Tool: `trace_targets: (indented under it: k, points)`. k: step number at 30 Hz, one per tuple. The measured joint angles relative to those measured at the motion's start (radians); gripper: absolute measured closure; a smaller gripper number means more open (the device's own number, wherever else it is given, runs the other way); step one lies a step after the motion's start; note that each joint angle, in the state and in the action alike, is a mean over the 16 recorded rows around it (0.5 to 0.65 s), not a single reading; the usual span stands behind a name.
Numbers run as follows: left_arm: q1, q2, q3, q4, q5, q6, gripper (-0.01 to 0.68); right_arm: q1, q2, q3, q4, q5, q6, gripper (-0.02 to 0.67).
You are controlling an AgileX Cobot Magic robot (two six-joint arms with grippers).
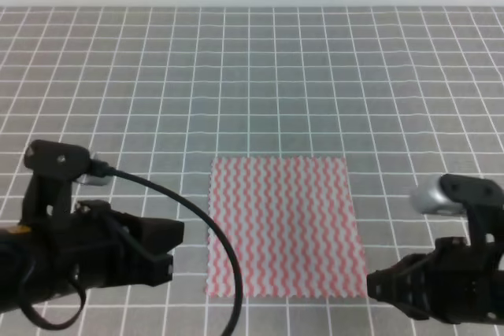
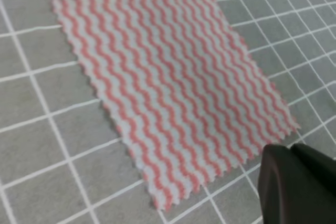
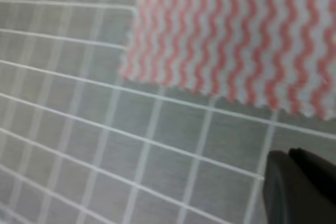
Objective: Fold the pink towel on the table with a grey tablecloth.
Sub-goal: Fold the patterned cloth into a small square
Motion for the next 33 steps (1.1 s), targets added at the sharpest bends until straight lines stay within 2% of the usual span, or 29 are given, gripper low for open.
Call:
trace_targets:
  k: [6, 13, 18, 33]
  points:
    - [-0.047, 0.018, -0.008, 0.000, -0.027, 0.001, 0.675, 0.031, 0.115, -0.003, 0.000, -0.062, 0.013, 0.571]
    - [-0.051, 0.019, -0.008, 0.001, -0.019, 0.003, 0.675, 0.031, 0.234, -0.003, 0.049, -0.122, 0.014, 0.443]
    - [-0.051, 0.018, -0.008, 0.000, -0.010, 0.004, 0.675, 0.031, 0.302, -0.003, 0.087, -0.158, 0.015, 0.380]
    - [-0.051, 0.016, -0.008, -0.001, -0.002, 0.007, 0.675, 0.031, 0.418, -0.038, 0.108, -0.203, 0.014, 0.359]
